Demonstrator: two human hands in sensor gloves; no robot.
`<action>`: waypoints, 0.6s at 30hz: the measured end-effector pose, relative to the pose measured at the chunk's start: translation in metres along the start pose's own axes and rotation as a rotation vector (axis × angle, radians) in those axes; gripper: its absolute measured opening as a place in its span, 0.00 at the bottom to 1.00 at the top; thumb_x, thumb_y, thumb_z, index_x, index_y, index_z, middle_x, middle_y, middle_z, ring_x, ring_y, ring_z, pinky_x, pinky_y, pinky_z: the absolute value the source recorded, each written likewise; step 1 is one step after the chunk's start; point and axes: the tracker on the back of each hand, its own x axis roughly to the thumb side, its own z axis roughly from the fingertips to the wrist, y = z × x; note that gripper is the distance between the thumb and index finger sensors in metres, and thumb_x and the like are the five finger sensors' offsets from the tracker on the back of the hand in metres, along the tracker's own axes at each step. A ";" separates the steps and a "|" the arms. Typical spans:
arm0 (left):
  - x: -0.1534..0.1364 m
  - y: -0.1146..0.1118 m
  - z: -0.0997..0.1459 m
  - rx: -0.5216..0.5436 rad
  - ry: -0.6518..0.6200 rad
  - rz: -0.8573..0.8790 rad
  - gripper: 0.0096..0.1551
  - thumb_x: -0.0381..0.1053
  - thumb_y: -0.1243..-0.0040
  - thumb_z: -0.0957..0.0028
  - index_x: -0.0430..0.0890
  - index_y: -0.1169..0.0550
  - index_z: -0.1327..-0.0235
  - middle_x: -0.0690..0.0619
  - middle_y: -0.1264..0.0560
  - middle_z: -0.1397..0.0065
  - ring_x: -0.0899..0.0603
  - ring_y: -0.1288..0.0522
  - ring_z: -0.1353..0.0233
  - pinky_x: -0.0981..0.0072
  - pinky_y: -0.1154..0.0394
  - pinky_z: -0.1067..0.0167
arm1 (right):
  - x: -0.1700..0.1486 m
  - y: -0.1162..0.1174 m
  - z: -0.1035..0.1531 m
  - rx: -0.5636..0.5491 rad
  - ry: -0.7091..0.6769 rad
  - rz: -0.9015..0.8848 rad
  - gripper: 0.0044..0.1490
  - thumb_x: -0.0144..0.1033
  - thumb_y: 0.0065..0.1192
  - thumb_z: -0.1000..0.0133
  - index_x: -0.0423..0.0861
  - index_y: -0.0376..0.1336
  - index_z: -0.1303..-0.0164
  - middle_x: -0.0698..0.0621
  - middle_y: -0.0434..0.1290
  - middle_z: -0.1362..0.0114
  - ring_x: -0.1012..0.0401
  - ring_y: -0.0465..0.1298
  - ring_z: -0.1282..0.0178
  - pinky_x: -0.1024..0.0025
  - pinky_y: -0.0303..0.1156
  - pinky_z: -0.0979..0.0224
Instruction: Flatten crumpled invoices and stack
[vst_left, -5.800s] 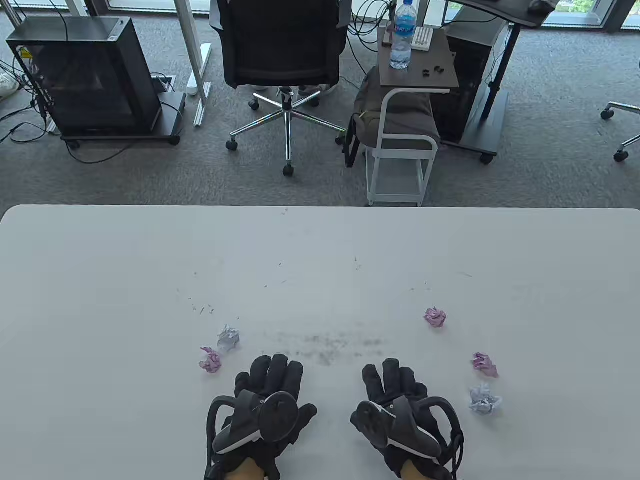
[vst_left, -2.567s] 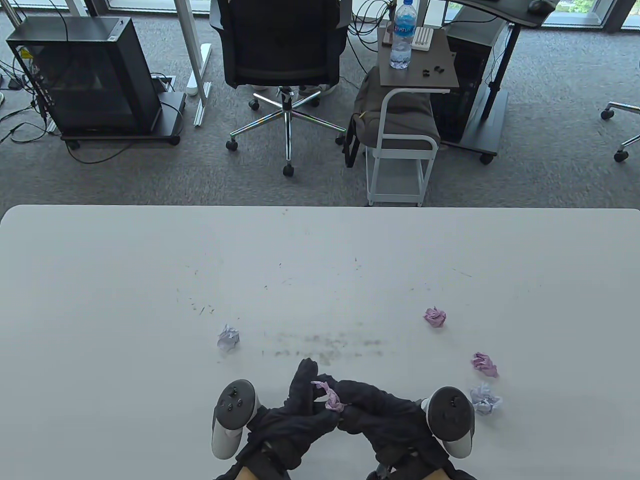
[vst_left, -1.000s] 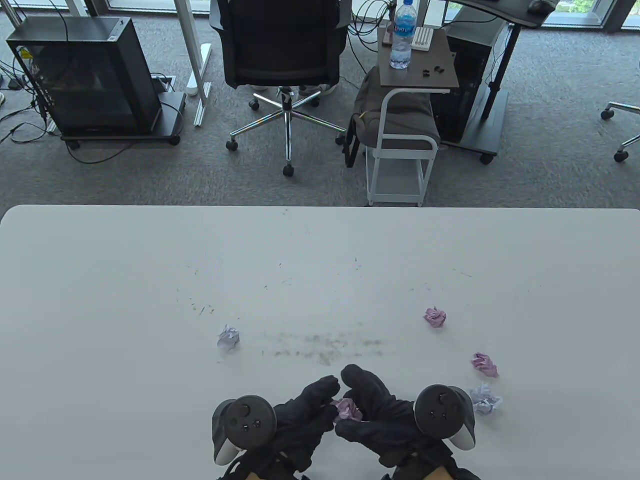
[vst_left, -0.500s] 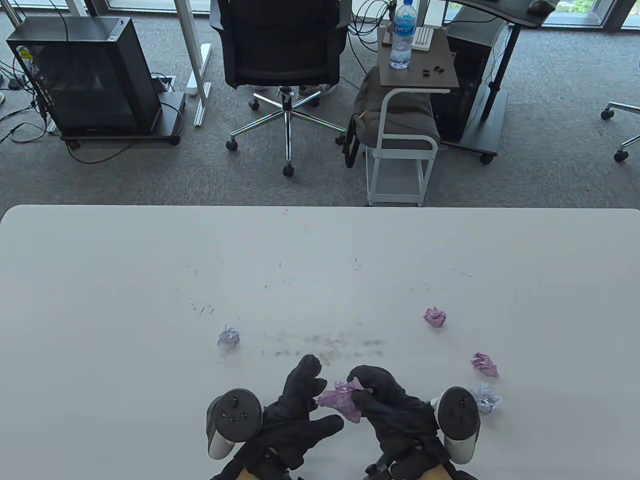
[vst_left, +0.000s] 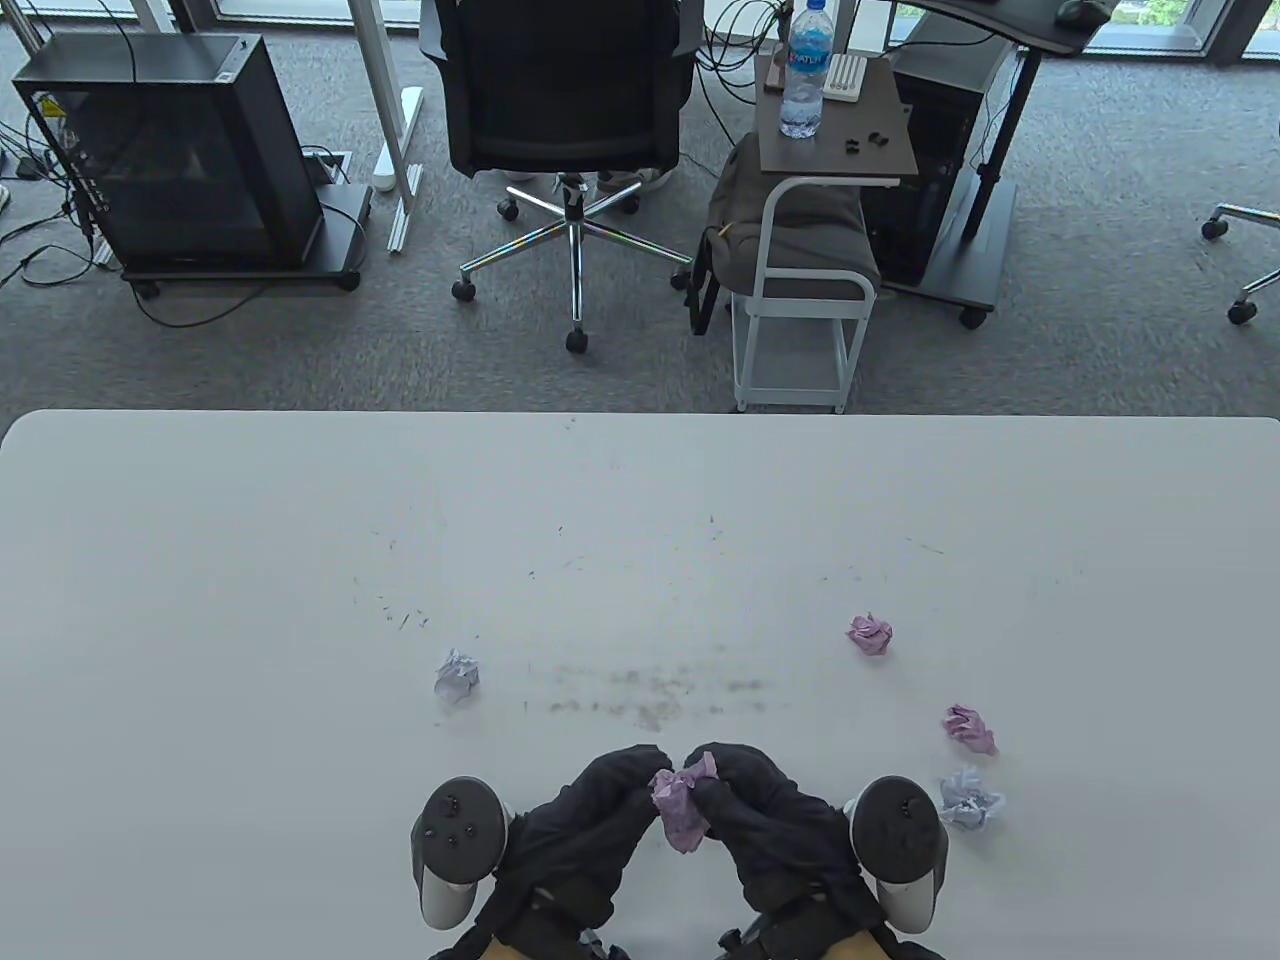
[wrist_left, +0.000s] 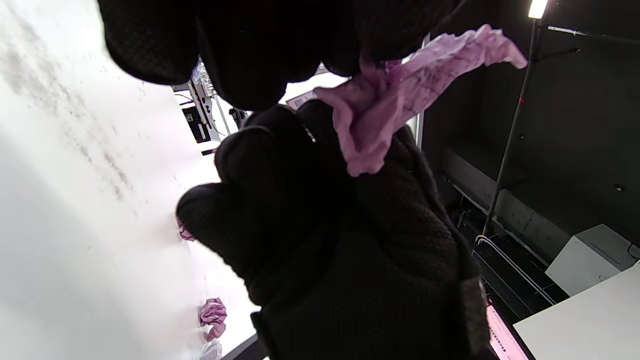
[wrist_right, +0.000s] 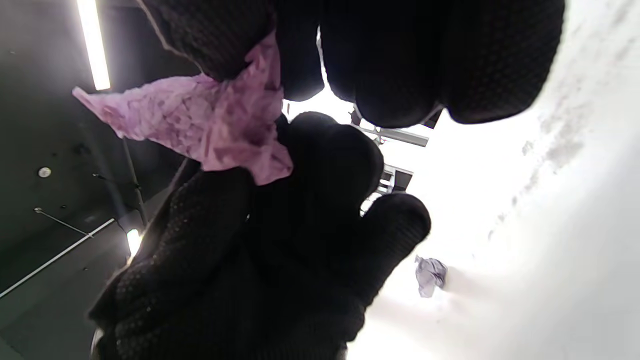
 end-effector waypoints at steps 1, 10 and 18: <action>0.001 0.000 0.000 -0.004 -0.008 -0.010 0.23 0.48 0.47 0.34 0.43 0.32 0.28 0.37 0.38 0.23 0.32 0.26 0.31 0.37 0.27 0.37 | 0.000 0.000 0.000 -0.001 0.010 0.007 0.24 0.43 0.57 0.39 0.42 0.65 0.39 0.33 0.71 0.34 0.44 0.78 0.46 0.48 0.79 0.47; 0.002 -0.002 -0.002 -0.064 0.016 -0.046 0.34 0.40 0.35 0.41 0.40 0.34 0.22 0.38 0.32 0.28 0.43 0.20 0.42 0.49 0.20 0.41 | -0.001 -0.001 0.001 -0.043 0.039 0.062 0.23 0.44 0.56 0.40 0.41 0.68 0.45 0.35 0.77 0.43 0.48 0.81 0.56 0.52 0.82 0.56; 0.006 0.010 0.003 0.122 0.027 -0.174 0.29 0.39 0.35 0.41 0.38 0.29 0.27 0.39 0.27 0.35 0.45 0.18 0.48 0.49 0.18 0.47 | -0.002 -0.015 0.002 -0.107 0.057 0.102 0.24 0.42 0.62 0.43 0.40 0.70 0.44 0.37 0.83 0.52 0.52 0.85 0.65 0.58 0.85 0.64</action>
